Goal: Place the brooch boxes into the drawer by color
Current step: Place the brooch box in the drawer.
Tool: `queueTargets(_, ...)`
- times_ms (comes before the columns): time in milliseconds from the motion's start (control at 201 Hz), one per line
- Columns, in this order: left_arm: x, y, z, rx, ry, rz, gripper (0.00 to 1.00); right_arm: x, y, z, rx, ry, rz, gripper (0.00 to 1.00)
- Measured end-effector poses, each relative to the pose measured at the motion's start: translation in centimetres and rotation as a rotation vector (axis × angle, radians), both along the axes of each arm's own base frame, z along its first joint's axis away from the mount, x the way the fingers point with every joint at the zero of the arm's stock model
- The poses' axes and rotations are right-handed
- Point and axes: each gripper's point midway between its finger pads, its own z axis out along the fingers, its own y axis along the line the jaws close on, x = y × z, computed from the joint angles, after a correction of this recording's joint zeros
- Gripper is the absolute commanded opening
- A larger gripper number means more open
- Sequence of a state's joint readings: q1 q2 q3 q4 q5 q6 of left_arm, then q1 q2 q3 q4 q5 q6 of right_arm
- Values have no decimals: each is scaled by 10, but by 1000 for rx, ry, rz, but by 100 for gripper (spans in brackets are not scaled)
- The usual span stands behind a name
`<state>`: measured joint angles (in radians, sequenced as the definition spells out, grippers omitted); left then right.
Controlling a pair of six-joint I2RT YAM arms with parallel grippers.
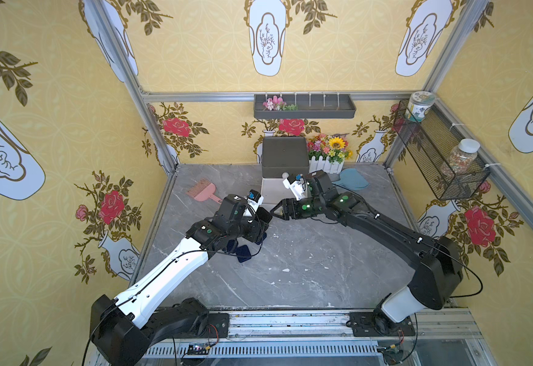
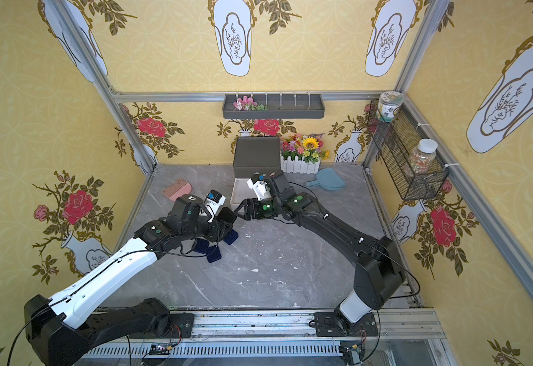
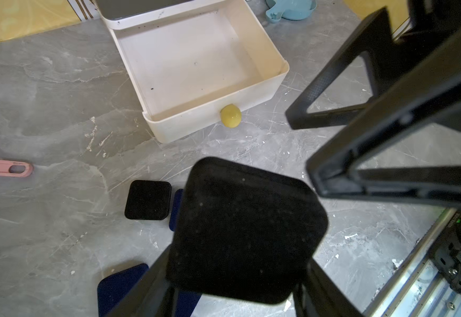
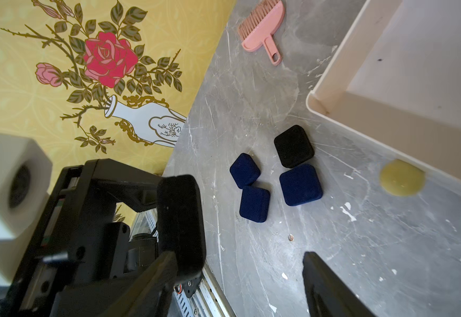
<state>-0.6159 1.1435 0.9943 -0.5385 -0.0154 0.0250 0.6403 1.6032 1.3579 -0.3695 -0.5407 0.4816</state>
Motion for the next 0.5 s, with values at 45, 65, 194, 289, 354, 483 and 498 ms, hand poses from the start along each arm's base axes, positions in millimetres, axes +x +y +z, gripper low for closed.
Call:
queueTargets(45, -3, -1, -2, 2, 8, -9, 57, 0, 6, -1, -2, -1, 13, 75)
queueTargets(65, -4, -2, -3, 3, 12, -13, 57, 1, 9, -1, -1, -3, 17, 75)
queueTargets(194, -6, -4, -5, 7, 15, -28, 57, -1, 24, -4, -3, -2, 49, 71)
queueTargets(289, -6, -4, -7, 11, 18, -29, 57, -2, 31, -8, -7, 8, 65, 67)
queueTargets(354, -6, -4, -7, 12, 19, -30, 57, -4, 35, -10, -5, 13, 77, 64)
queueTargets(483, -6, -5, -8, 15, 20, -33, 57, -9, 41, -11, -1, 22, 100, 59)
queueTargets(498, -6, -5, -8, 15, 20, -34, 57, -9, 41, -12, -1, 23, 101, 57)
